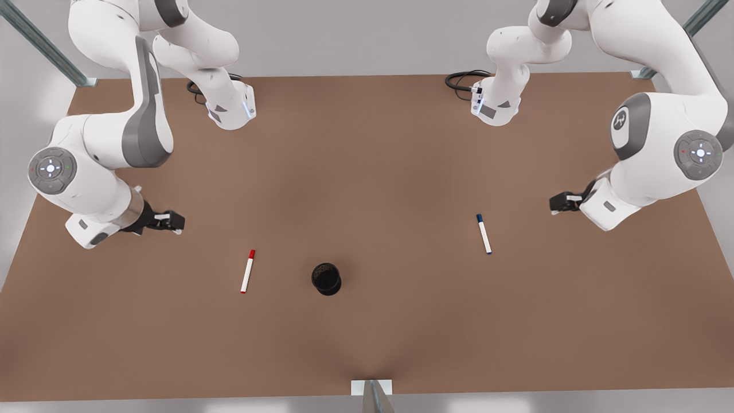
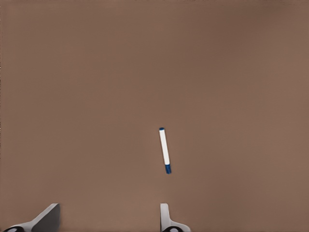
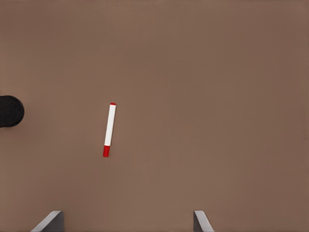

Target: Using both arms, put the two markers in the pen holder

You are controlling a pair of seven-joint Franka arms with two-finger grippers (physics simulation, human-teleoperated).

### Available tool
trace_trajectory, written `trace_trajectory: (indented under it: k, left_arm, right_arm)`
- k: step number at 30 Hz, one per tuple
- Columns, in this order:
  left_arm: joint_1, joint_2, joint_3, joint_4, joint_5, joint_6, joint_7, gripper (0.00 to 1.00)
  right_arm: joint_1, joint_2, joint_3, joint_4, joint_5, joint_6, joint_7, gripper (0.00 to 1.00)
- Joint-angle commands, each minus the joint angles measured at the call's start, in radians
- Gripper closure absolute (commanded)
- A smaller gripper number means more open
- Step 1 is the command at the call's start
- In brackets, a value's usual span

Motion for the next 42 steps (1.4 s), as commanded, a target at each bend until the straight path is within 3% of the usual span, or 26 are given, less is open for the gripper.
trace_trajectory:
  k: [1, 4, 6, 9, 13, 22, 29, 33, 34, 37, 42]
  left_arm:
    - [-0.002, 0.003, -0.003, 0.0, 0.006, 0.025, 0.01, 0.0]
    - [-0.076, 0.109, -0.008, -0.003, 0.011, 0.118, -0.26, 0.0]
    - [-0.113, 0.2, -0.008, -0.118, -0.006, 0.439, -0.625, 0.0]
    - [-0.085, 0.193, -0.005, -0.299, -0.05, 0.672, -0.633, 0.0]
    - [-0.079, 0.195, -0.003, -0.447, -0.072, 0.865, -0.651, 0.0]
    - [-0.093, 0.167, 0.0, -0.669, 0.0, 0.937, -0.605, 0.0]
    - [-0.093, 0.178, 0.0, -0.749, 0.0, 1.003, -0.47, 0.0]
    - [-0.093, 0.2, 0.0, -0.752, 0.0, 1.036, -0.429, 0.1]
    - [-0.093, 0.201, 0.0, -0.753, 0.0, 1.036, -0.427, 0.18]
    - [-0.094, 0.221, -0.001, -0.749, 0.006, 1.046, -0.394, 0.34]
    - [-0.094, 0.235, -0.001, -0.743, 0.008, 1.046, -0.262, 0.42]
  right_arm:
    - [0.001, 0.002, 0.0, -0.002, -0.031, 0.04, 0.039, 0.0]
    - [0.002, 0.004, 0.0, -0.016, -0.031, 0.051, 0.04, 0.0]
    - [-0.007, 0.004, 0.002, -0.053, -0.03, 0.08, 0.04, 0.0]
    - [-0.022, 0.024, 0.002, -0.116, -0.028, 0.158, 0.04, 0.0]
    - [-0.068, 0.062, 0.005, -0.303, -0.005, 0.399, 0.037, 0.0]
    - [-0.022, 0.382, 0.037, -0.254, -0.007, 0.654, 0.1, 0.0]
    - [0.025, 0.436, 0.045, -0.259, -0.005, 0.705, 0.203, 0.0]
    - [0.079, 0.448, 0.045, -0.249, -0.011, 0.709, 0.304, 0.0]
    - [0.08, 0.473, 0.045, -0.219, -0.011, 0.708, 0.304, 0.0]
    - [0.082, 0.513, 0.045, -0.179, -0.013, 0.709, 0.304, 0.13]
    - [0.08, 0.519, 0.045, -0.177, -0.01, 0.711, 0.306, 0.31]
